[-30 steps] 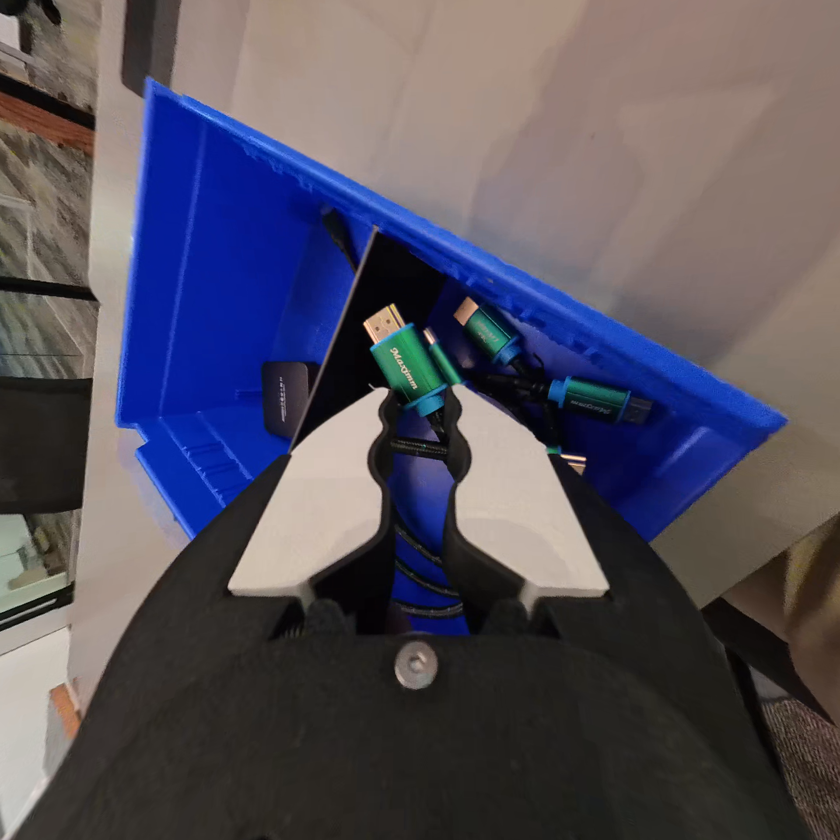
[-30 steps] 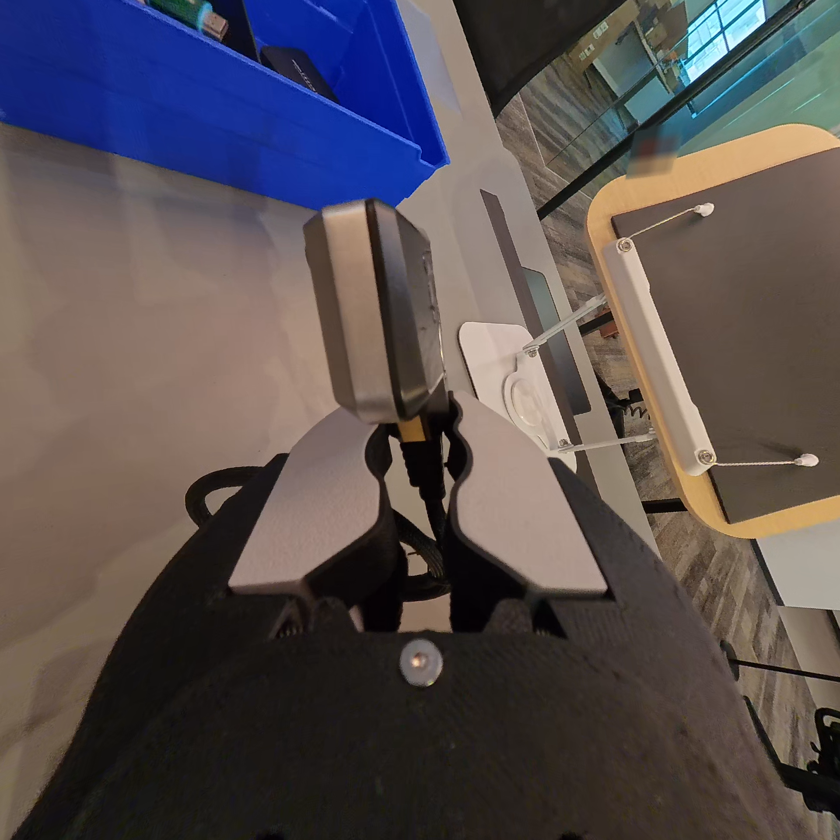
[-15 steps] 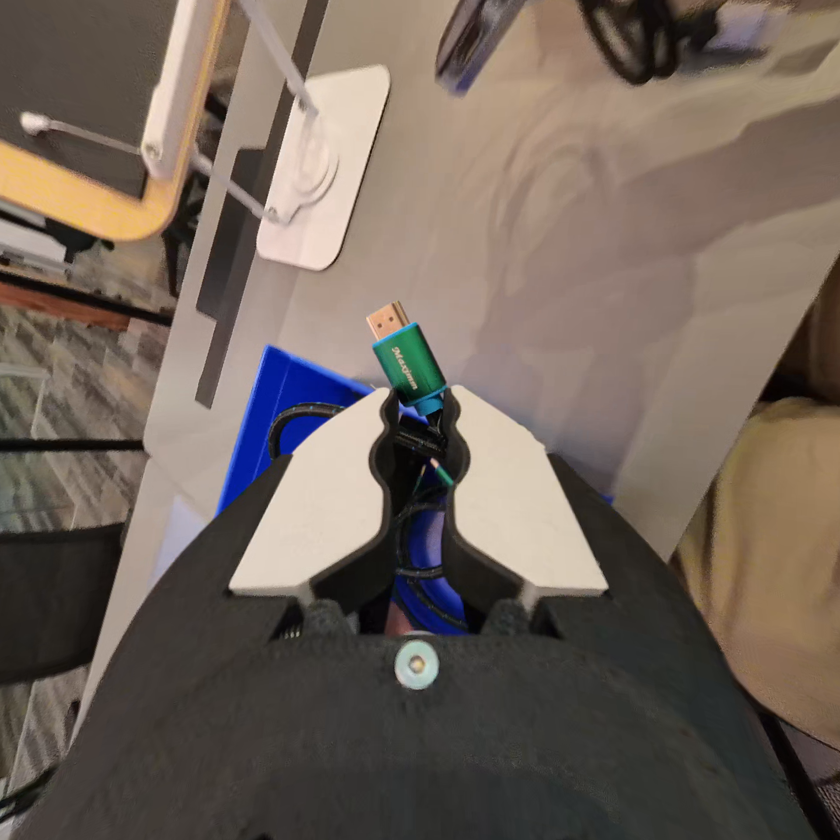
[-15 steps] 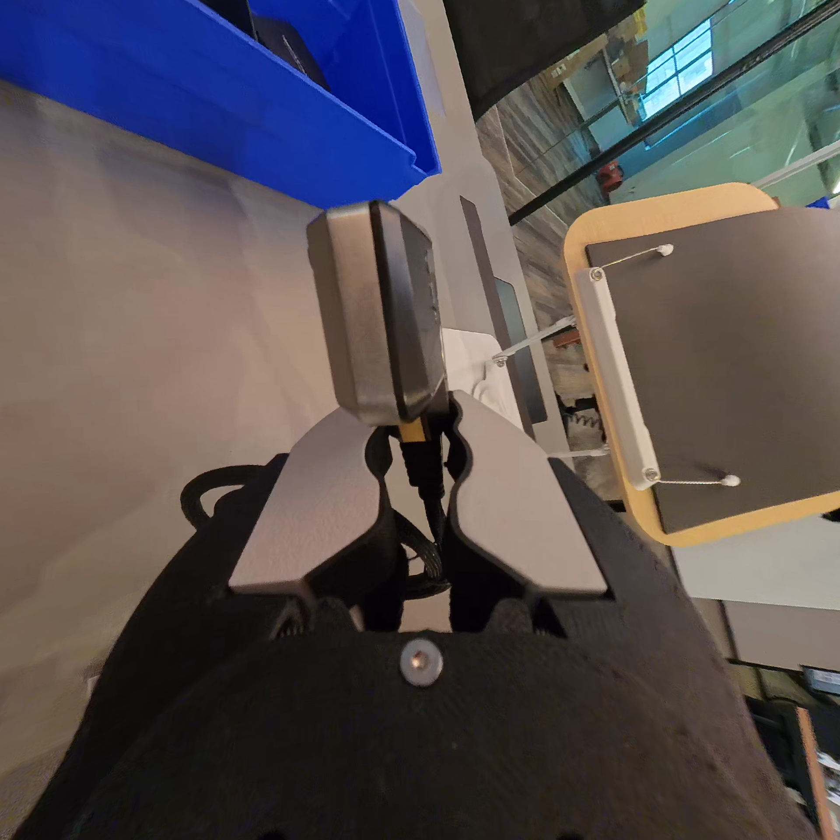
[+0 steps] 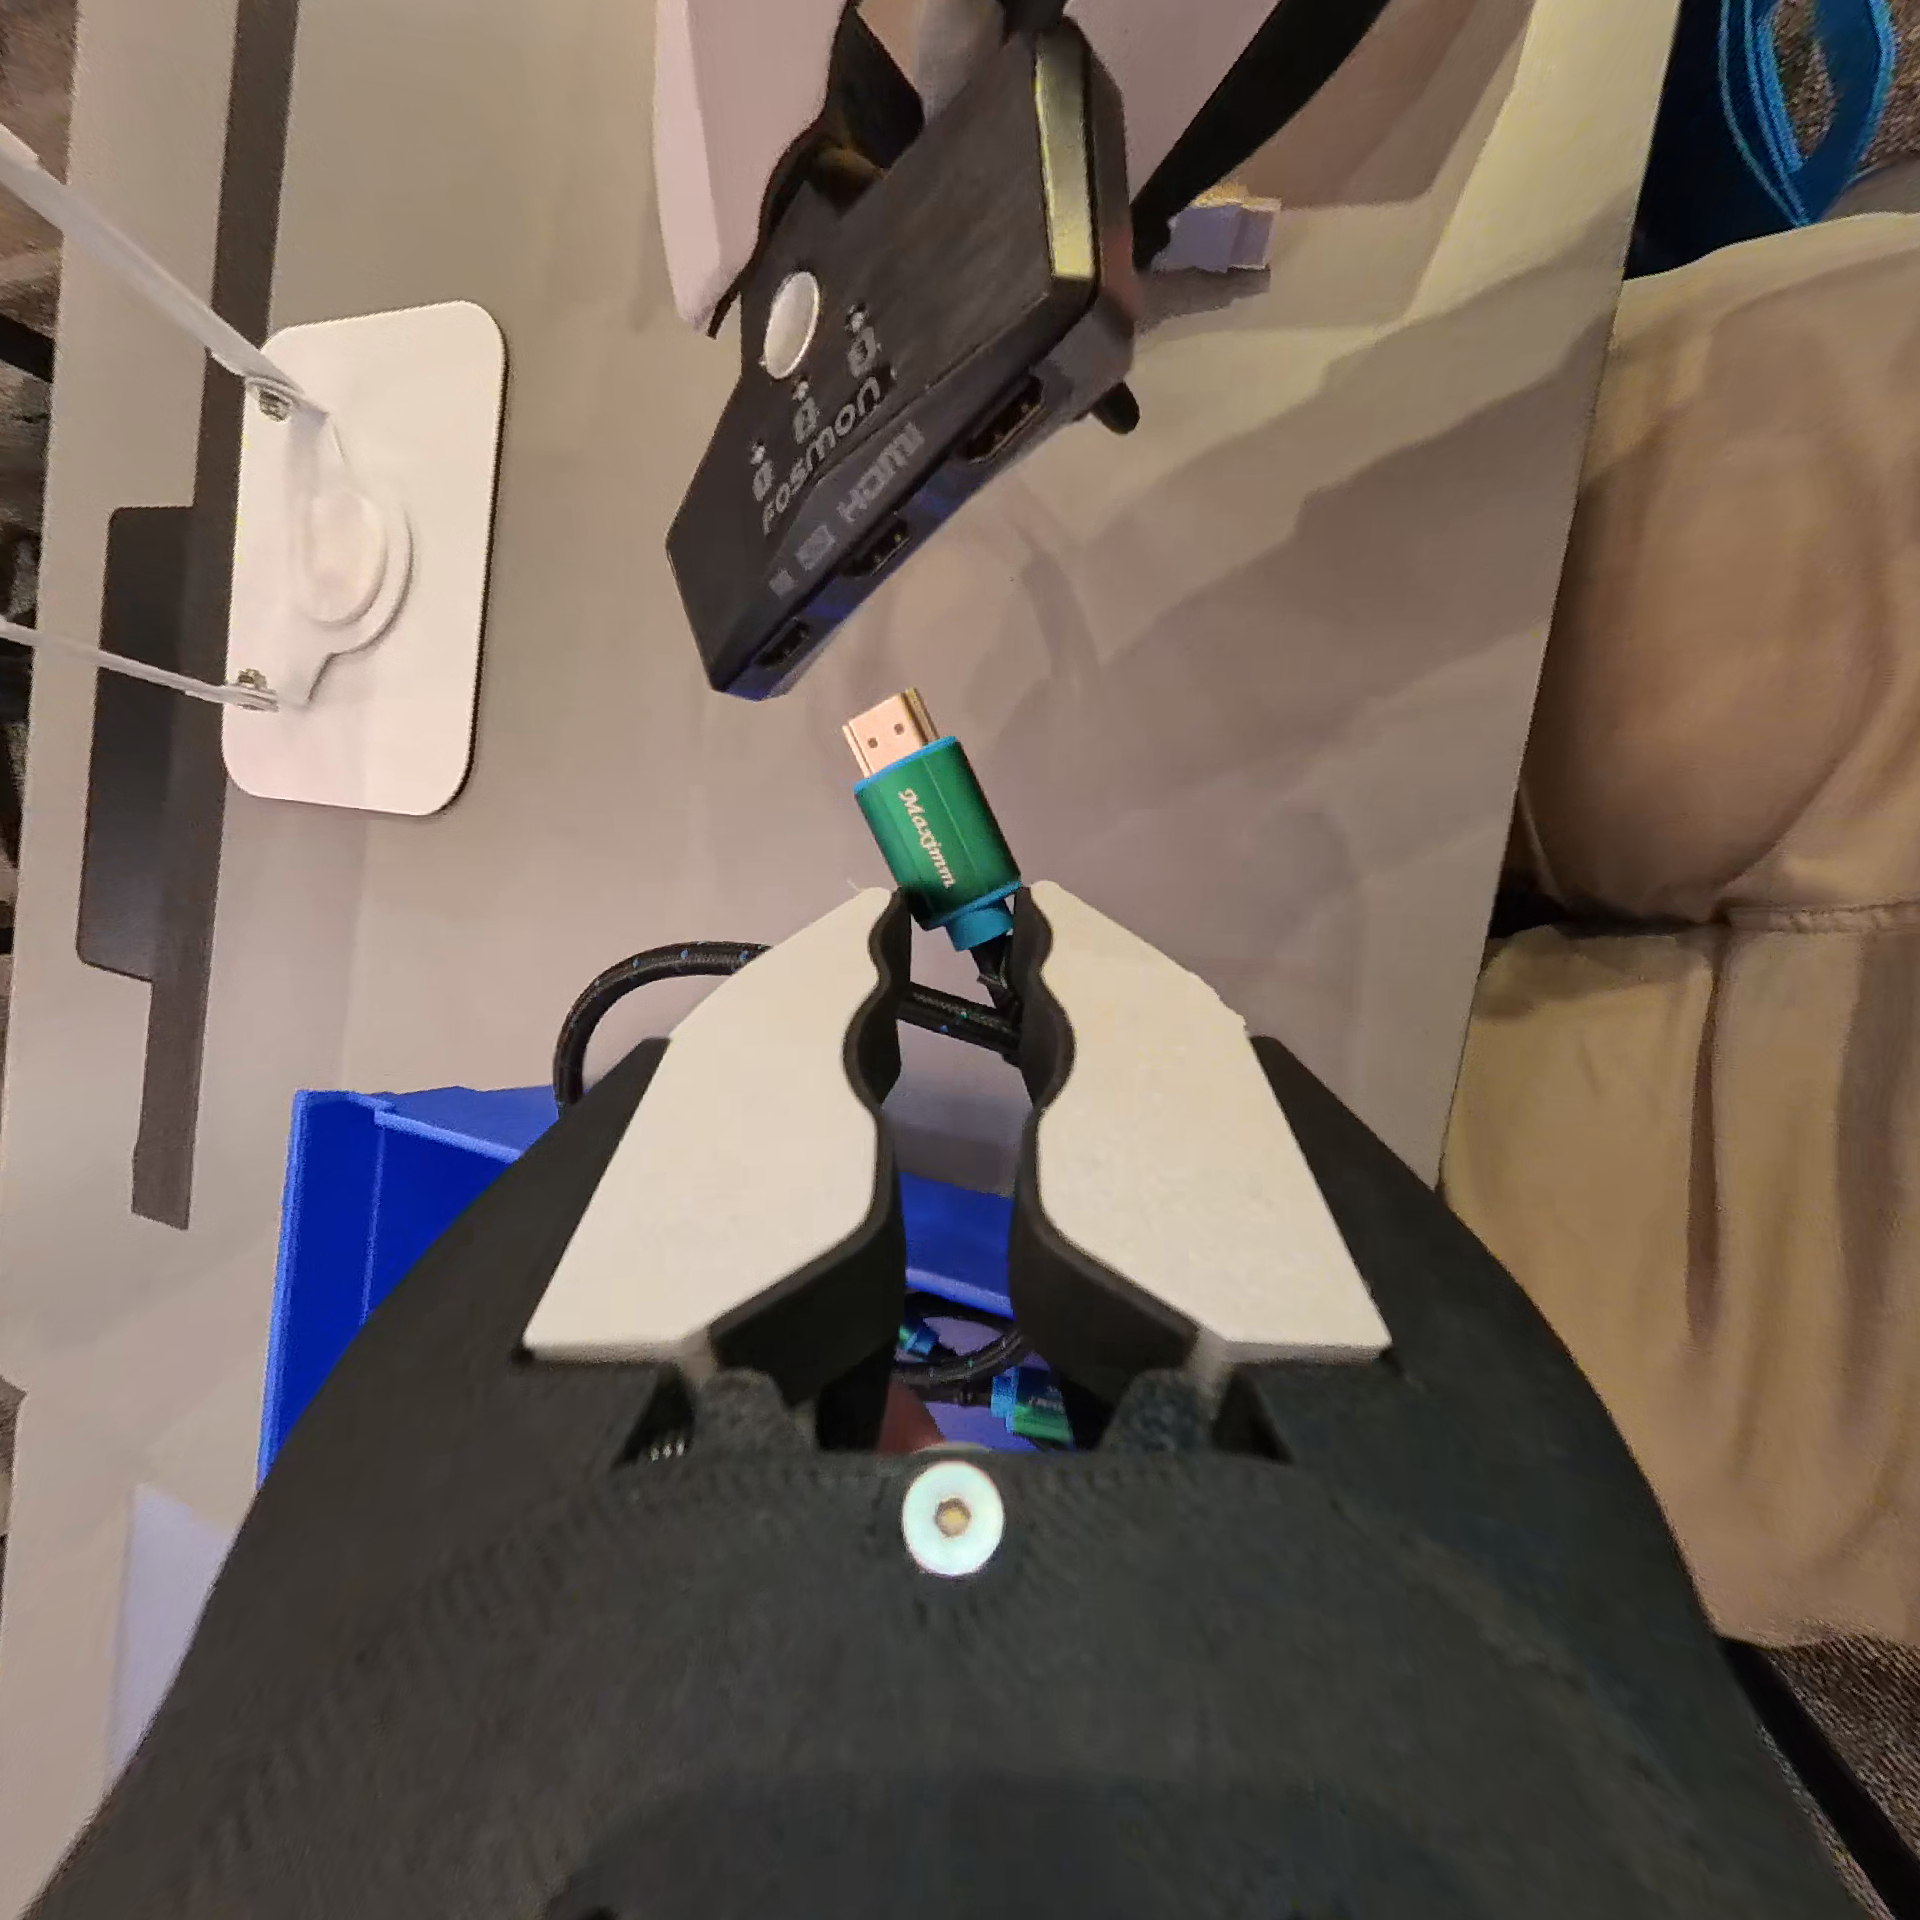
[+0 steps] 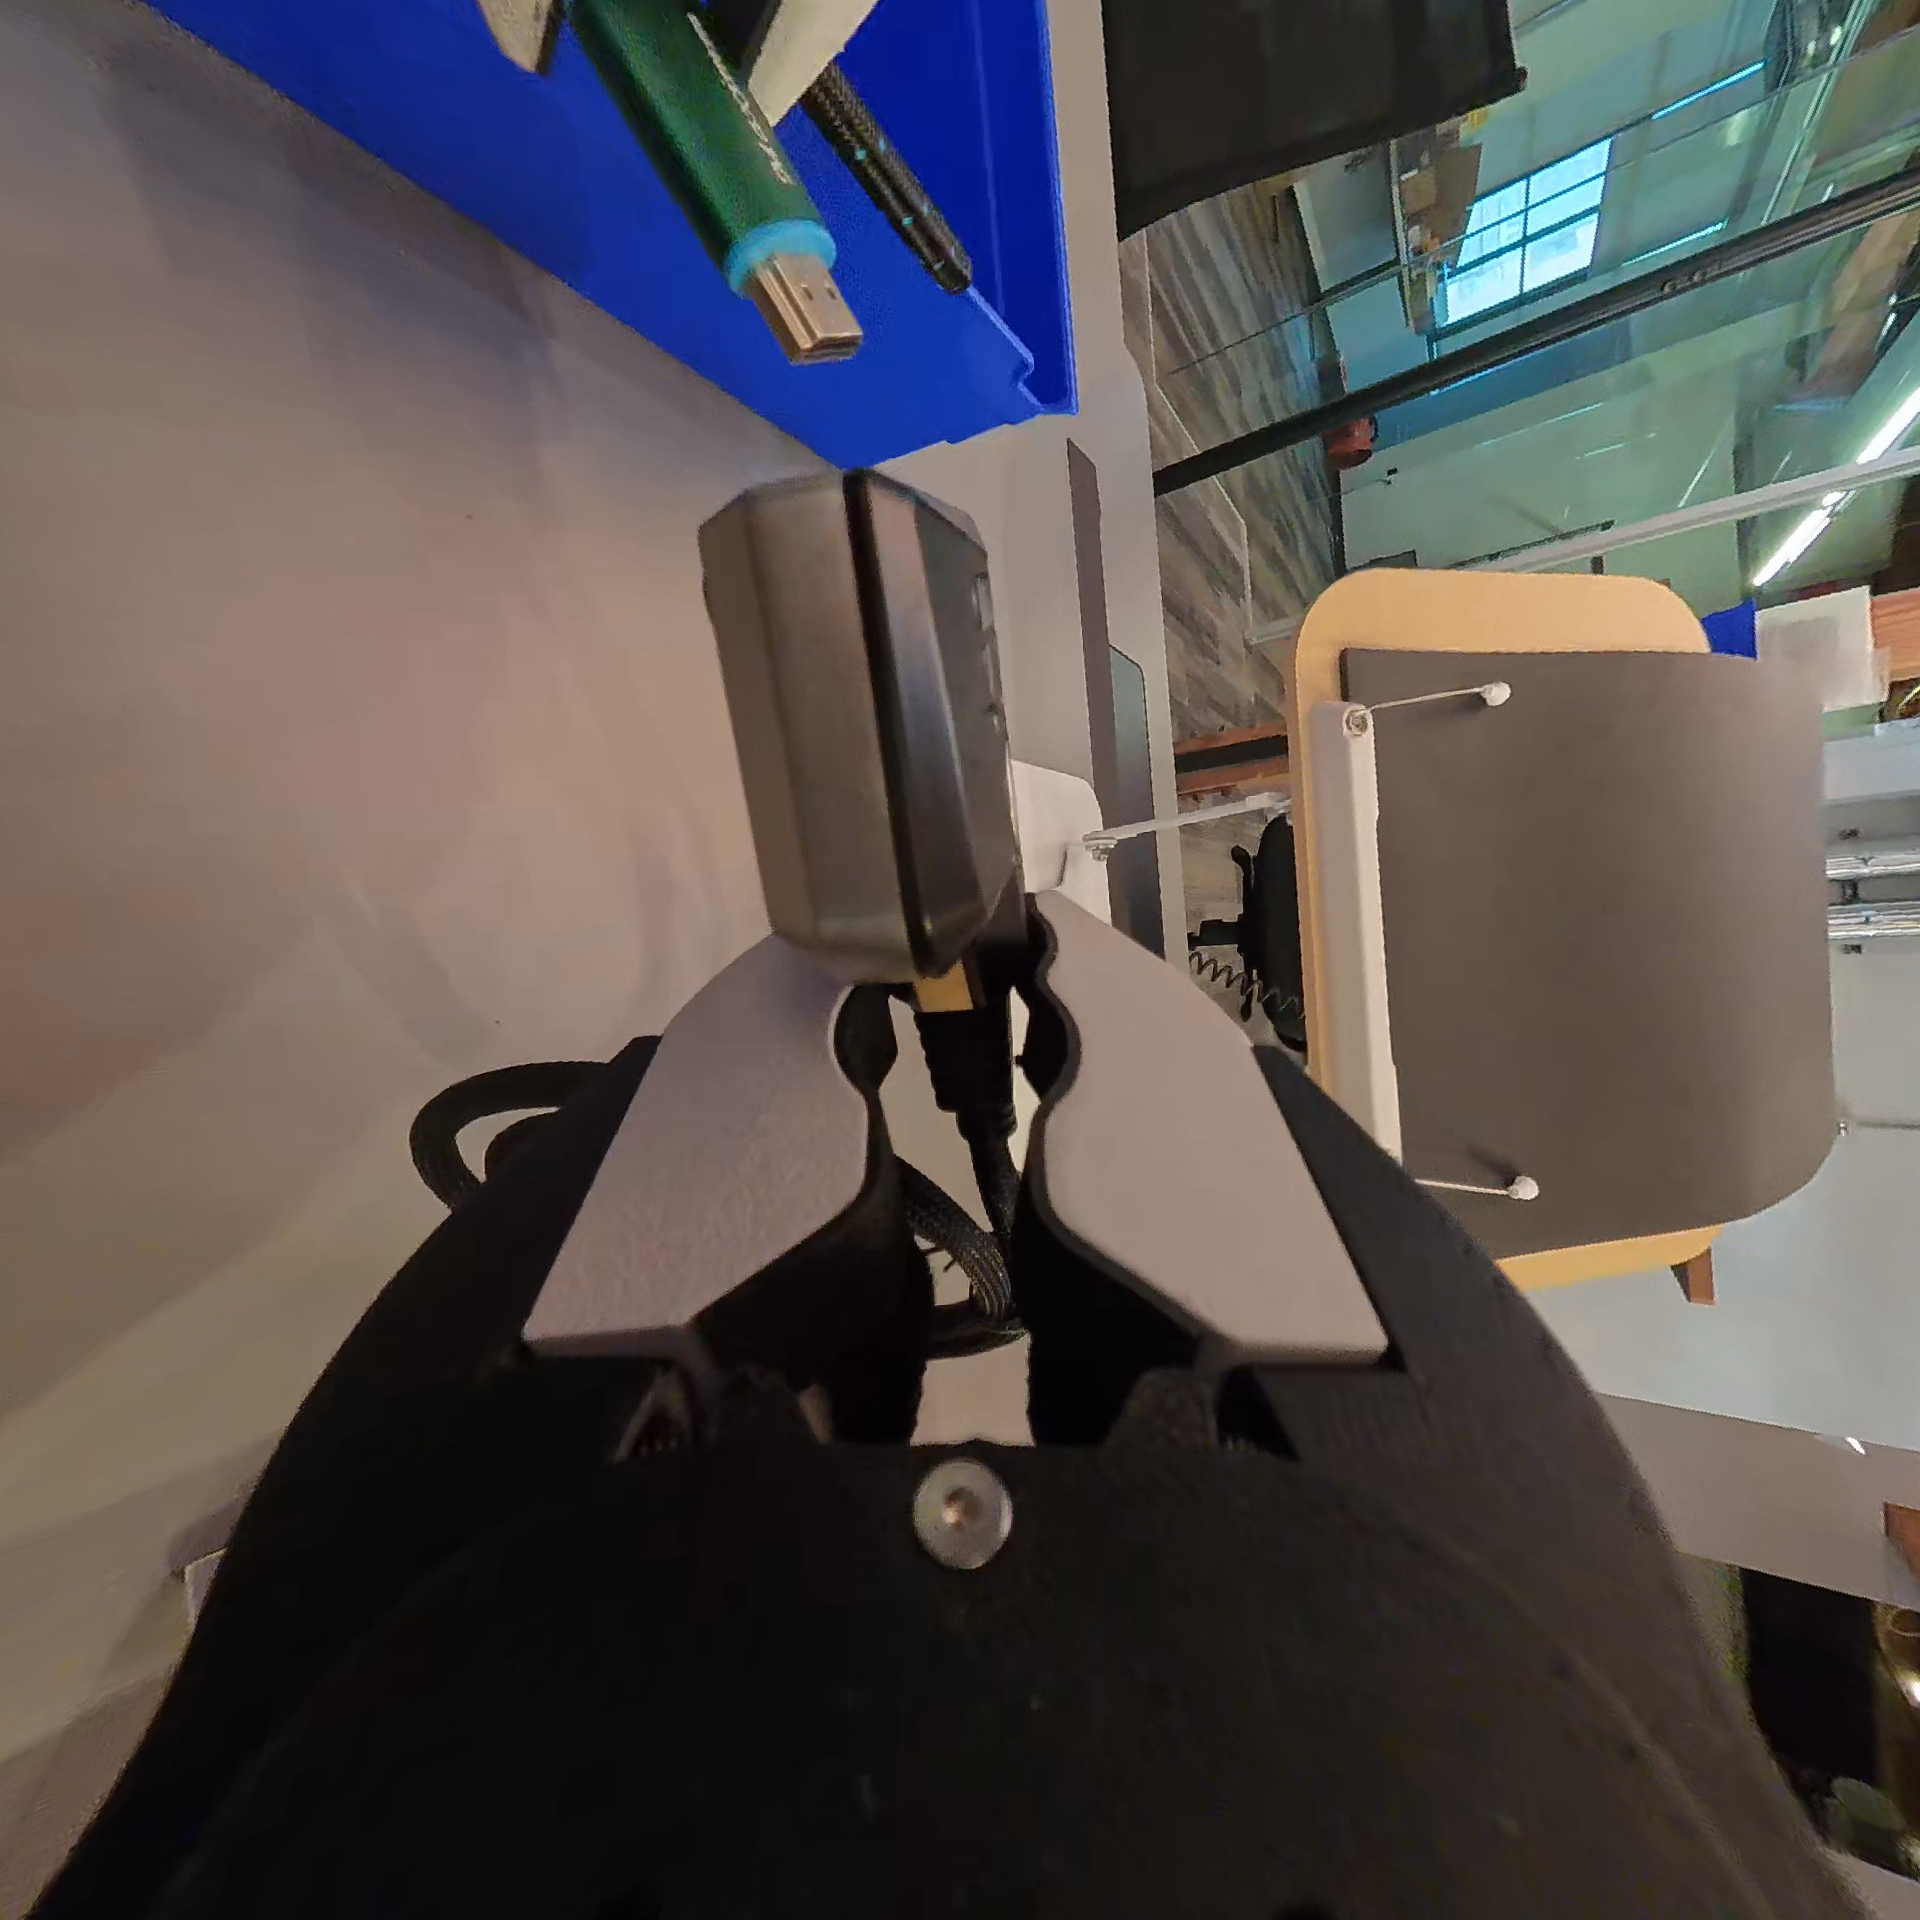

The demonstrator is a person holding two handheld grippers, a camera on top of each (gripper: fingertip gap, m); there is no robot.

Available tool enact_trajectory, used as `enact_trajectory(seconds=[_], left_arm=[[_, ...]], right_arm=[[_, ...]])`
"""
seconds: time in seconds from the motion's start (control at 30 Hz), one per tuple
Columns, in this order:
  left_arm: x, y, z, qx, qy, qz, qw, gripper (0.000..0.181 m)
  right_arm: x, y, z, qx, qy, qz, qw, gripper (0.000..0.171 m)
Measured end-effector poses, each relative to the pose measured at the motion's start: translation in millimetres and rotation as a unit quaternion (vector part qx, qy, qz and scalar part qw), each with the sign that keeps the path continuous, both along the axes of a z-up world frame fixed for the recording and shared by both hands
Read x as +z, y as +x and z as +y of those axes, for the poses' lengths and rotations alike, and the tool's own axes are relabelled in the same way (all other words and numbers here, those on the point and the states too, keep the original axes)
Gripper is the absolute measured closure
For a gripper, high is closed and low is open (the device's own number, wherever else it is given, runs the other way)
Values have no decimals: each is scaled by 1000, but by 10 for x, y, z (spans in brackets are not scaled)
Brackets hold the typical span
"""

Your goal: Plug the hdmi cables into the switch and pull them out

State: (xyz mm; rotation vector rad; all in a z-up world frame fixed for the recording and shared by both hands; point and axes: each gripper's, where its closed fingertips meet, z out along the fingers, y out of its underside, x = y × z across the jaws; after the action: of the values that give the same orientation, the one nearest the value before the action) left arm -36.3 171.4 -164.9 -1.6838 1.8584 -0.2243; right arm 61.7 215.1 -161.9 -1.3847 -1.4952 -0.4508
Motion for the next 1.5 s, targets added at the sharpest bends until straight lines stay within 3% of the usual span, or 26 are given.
enact_trajectory(seconds=[0.3, 0.47, 0.57, 0.67, 0.77, 0.97, 1.13, 1.33, 1.5], left_arm=[[51, 123, 264, 49, 75, -29, 996, 163], [269, 402, 233, 59, 45, -147, 986, 163], [557, 587, 188, 59, -3, -270, 961, 163], [853, 685, 224, 72, -32, -396, 915, 163], [824, 705, 380, 127, -66, -458, 878, 163], [183, 715, 492, 215, -138, -453, 854, 163], [21, 743, 525, 266, -175, -494, 809, 163], [-5, 498, 585, 317, -132, -469, 814, 163], [-278, 297, 512, 372, -82, -368, 848, 164]], right_arm=[[-22, 218, 106, -33, -23, 37, 998, 152], [21, 413, 181, -64, -34, 75, 995, 151], [50, 513, 224, -83, -42, 104, 990, 152], [73, 622, 270, -106, -45, 120, 986, 152], [82, 682, 292, -118, -49, 134, 983, 151], [85, 717, 303, -121, -54, 144, 981, 151], [68, 718, 304, -120, -58, 144, 981, 151], [99, 736, 293, -119, -58, 149, 980, 151], [95, 722, 290, -116, -61, 152, 980, 151]])
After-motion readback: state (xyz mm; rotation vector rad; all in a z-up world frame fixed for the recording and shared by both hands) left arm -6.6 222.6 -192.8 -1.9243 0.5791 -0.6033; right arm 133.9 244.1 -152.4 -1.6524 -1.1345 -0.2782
